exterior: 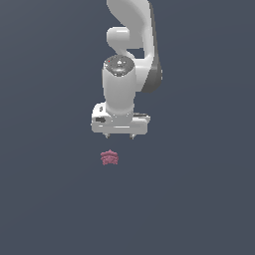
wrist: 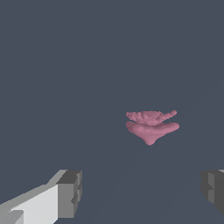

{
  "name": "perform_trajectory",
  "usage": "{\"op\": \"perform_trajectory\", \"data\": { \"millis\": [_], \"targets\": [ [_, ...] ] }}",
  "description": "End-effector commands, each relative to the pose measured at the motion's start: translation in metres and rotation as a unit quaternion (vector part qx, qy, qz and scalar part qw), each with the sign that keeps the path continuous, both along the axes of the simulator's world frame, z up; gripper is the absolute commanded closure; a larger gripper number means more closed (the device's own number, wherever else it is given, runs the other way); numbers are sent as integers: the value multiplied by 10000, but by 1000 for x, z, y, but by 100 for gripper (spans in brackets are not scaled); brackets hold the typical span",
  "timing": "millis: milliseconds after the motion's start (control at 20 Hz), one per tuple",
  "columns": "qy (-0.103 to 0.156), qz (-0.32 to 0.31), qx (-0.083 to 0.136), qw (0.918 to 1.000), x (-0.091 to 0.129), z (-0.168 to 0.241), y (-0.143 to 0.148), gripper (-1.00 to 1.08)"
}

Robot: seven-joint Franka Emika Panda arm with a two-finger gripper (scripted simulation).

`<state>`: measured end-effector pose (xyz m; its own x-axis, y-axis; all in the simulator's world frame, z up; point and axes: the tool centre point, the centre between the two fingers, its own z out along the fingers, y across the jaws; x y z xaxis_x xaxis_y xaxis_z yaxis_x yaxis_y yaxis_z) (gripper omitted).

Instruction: Pick up the object and move it to a goal position.

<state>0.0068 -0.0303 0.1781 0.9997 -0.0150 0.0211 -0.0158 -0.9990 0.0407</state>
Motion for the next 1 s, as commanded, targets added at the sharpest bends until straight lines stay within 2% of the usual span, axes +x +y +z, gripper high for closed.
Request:
{"op": "perform_trajectory", "data": {
  "millis": [0, 550, 950],
  "targets": [
    [0, 0, 0, 10000, 0, 0, 0, -92],
    [-160, 249, -124, 9995, 9, 20, -6, -92],
    [-153, -3, -92, 9998, 9, 16, -7, -92]
  ]
}}
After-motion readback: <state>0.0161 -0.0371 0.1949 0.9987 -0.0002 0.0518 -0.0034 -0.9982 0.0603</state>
